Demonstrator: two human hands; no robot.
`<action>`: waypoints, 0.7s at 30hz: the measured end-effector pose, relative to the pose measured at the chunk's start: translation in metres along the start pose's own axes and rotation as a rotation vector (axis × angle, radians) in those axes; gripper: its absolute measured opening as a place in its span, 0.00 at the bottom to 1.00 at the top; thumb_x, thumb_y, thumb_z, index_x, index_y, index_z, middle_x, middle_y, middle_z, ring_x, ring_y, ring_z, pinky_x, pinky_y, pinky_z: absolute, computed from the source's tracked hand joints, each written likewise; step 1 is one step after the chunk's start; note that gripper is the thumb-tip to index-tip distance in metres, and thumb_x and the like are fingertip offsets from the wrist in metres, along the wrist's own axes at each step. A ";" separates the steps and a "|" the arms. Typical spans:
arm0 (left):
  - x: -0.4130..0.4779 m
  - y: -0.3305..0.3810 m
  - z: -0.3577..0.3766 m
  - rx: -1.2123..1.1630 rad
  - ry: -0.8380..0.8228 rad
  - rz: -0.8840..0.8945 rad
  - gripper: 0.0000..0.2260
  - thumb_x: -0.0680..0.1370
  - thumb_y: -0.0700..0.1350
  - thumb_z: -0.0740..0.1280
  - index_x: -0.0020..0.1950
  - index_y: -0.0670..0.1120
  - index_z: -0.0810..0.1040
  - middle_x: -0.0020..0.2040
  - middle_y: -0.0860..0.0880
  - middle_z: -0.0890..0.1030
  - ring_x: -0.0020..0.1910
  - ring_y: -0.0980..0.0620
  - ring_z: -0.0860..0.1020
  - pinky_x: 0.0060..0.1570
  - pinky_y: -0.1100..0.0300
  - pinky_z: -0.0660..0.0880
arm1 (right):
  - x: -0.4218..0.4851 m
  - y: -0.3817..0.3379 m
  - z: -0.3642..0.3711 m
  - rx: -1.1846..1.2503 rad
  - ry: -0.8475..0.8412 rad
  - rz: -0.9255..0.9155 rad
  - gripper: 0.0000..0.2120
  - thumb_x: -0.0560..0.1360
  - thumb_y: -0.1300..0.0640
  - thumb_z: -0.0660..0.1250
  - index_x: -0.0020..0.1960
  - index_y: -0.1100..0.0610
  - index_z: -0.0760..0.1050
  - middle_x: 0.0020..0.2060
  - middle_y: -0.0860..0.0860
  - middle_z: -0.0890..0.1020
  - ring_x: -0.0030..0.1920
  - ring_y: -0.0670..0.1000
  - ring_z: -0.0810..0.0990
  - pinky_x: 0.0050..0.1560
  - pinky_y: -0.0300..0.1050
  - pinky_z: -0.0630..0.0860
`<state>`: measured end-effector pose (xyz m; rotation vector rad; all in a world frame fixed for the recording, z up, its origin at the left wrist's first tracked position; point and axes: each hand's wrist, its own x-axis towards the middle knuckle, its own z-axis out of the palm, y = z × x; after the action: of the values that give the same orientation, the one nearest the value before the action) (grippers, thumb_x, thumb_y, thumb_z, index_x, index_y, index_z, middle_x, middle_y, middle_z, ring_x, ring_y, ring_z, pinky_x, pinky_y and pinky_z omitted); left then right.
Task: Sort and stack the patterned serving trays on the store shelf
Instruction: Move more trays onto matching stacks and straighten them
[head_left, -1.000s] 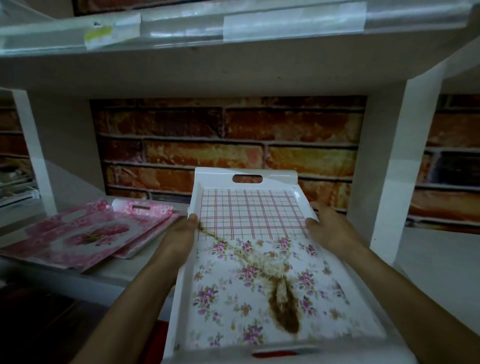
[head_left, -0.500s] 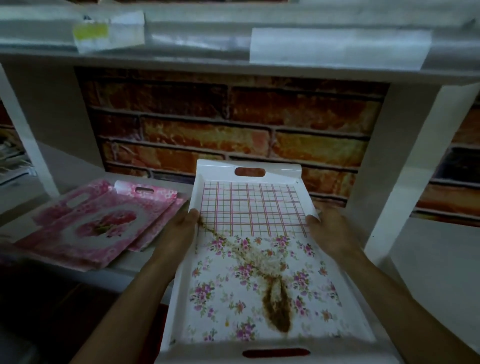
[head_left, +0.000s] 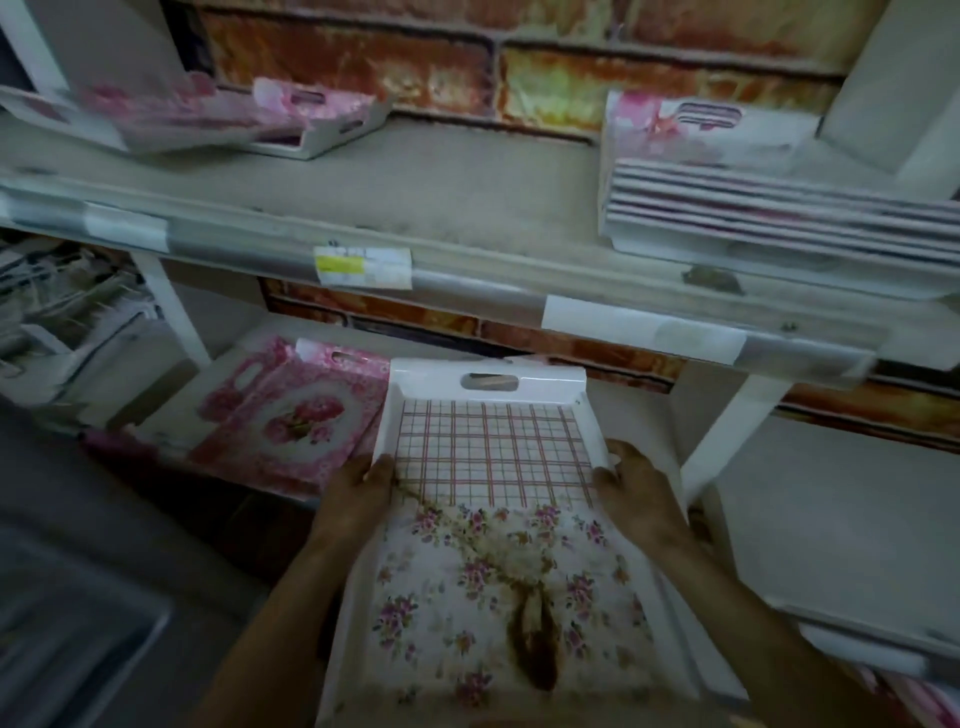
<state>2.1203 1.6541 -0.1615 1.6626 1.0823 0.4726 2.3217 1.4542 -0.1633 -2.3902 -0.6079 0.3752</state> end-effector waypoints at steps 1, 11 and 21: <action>-0.012 0.010 -0.010 0.017 -0.010 0.003 0.12 0.83 0.47 0.58 0.54 0.44 0.80 0.49 0.48 0.79 0.52 0.49 0.76 0.52 0.59 0.68 | -0.010 -0.008 -0.007 0.002 -0.007 0.001 0.21 0.79 0.57 0.59 0.72 0.56 0.66 0.58 0.58 0.81 0.55 0.58 0.81 0.55 0.47 0.78; -0.114 0.078 -0.084 0.038 -0.044 -0.069 0.10 0.83 0.48 0.58 0.57 0.48 0.77 0.48 0.51 0.78 0.48 0.53 0.76 0.49 0.59 0.70 | -0.109 -0.067 -0.078 0.015 -0.085 -0.018 0.19 0.80 0.59 0.60 0.71 0.57 0.67 0.43 0.48 0.80 0.40 0.47 0.80 0.41 0.36 0.75; -0.197 0.104 -0.117 0.038 0.049 -0.177 0.15 0.81 0.49 0.61 0.60 0.41 0.79 0.41 0.50 0.78 0.39 0.55 0.75 0.40 0.61 0.69 | -0.188 -0.082 -0.135 0.072 -0.150 -0.151 0.14 0.81 0.60 0.59 0.66 0.57 0.70 0.37 0.38 0.71 0.35 0.37 0.71 0.33 0.23 0.68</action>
<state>1.9763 1.5495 0.0156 1.5780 1.2694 0.3815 2.1894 1.3462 0.0130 -2.2449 -0.8234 0.5051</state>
